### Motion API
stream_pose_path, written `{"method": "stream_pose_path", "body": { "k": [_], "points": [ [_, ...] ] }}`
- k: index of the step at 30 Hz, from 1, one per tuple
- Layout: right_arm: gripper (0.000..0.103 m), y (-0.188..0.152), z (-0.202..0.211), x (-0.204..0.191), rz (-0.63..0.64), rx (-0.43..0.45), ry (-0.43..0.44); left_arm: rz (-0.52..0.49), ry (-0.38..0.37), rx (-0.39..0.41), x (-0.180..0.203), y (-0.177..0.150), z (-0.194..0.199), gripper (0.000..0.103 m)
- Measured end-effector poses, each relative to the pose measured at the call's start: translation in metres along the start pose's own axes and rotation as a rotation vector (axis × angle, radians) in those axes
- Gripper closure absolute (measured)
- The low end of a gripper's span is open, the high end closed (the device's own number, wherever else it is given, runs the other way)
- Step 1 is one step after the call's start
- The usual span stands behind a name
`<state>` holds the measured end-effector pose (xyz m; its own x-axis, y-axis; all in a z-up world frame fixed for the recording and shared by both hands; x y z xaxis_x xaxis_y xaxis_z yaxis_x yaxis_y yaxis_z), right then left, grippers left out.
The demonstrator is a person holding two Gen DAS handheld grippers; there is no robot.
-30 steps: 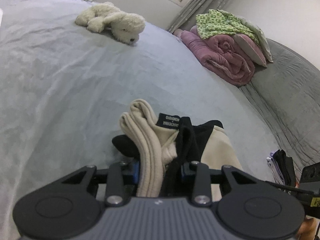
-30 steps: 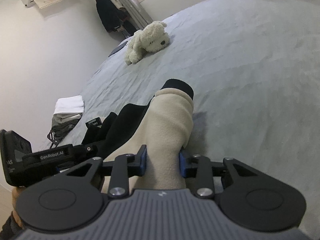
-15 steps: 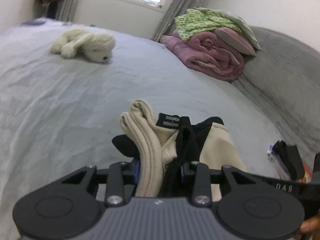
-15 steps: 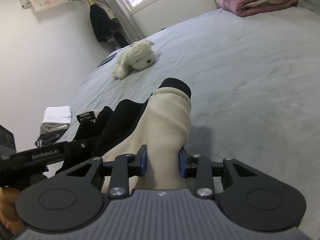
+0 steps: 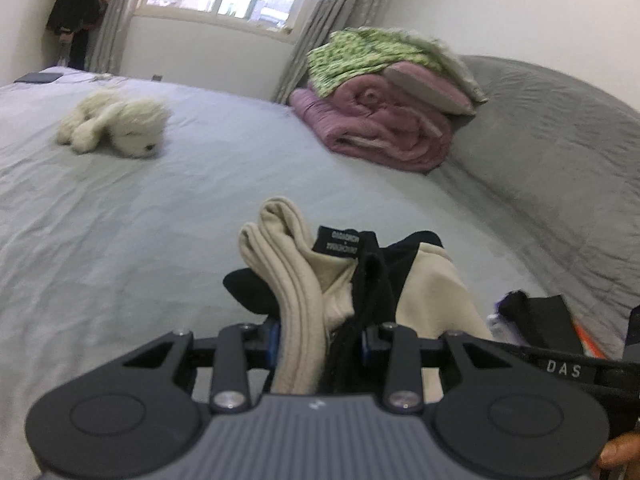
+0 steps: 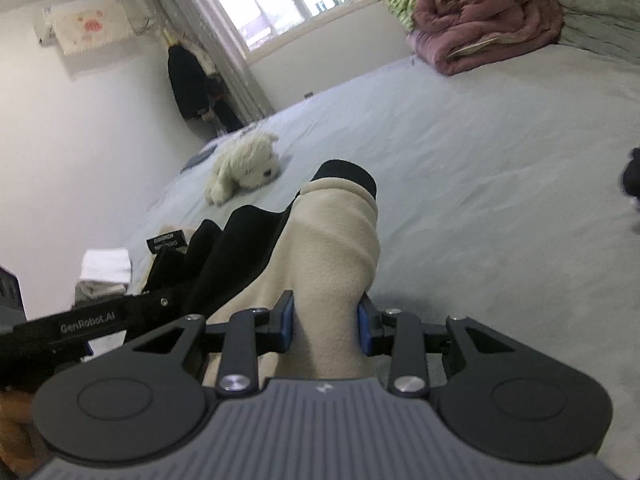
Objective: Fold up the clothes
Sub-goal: 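Carry the bundle with both grippers toward the clothes stack beside the orange book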
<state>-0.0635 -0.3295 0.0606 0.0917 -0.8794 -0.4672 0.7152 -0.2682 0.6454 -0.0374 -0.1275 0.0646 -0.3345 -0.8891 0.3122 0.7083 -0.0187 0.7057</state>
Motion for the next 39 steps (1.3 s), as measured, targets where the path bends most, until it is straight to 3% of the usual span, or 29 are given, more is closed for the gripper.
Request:
{"method": "stream_pose_path", "body": {
  "k": [6,10,13,17,31,39],
  "points": [
    [0.068,-0.002,0.029,0.026,0.007,0.023,-0.079,-0.039,-0.018,-0.024,0.048,-0.007,-0.015,0.068],
    [0.068,0.000,0.057,0.044,-0.032,0.082,-0.092,-0.058,-0.043,0.004,0.080,-0.008,-0.014,0.068],
    [0.068,0.006,0.082,0.053,-0.028,0.131,-0.110,-0.065,-0.094,0.021,0.104,-0.007,-0.013,0.068],
    [0.068,0.016,0.109,0.065,0.037,0.179,-0.205,-0.078,-0.145,0.037,0.137,0.000,-0.022,0.068],
    [0.068,0.063,0.178,0.184,-0.047,0.261,-0.302,-0.053,-0.294,0.020,0.270,0.021,-0.096,0.068],
    [0.068,0.056,0.191,0.238,-0.073,0.250,-0.323,-0.025,-0.315,-0.038,0.295,0.007,-0.138,0.068]
  ]
}}
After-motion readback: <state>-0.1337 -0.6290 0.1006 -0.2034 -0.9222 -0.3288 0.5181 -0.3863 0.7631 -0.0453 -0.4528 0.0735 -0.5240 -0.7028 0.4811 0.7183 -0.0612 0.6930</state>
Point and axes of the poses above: each gripper's, at about its wrist camera, not at the fingertips, and z roughly against the way its jaws point, x to its right, y to its top, the point moved 6 cm from there along -z, roughly the way its jaws point, and after that the axes turned 11 degrees about -x, right-handed, at the moved point
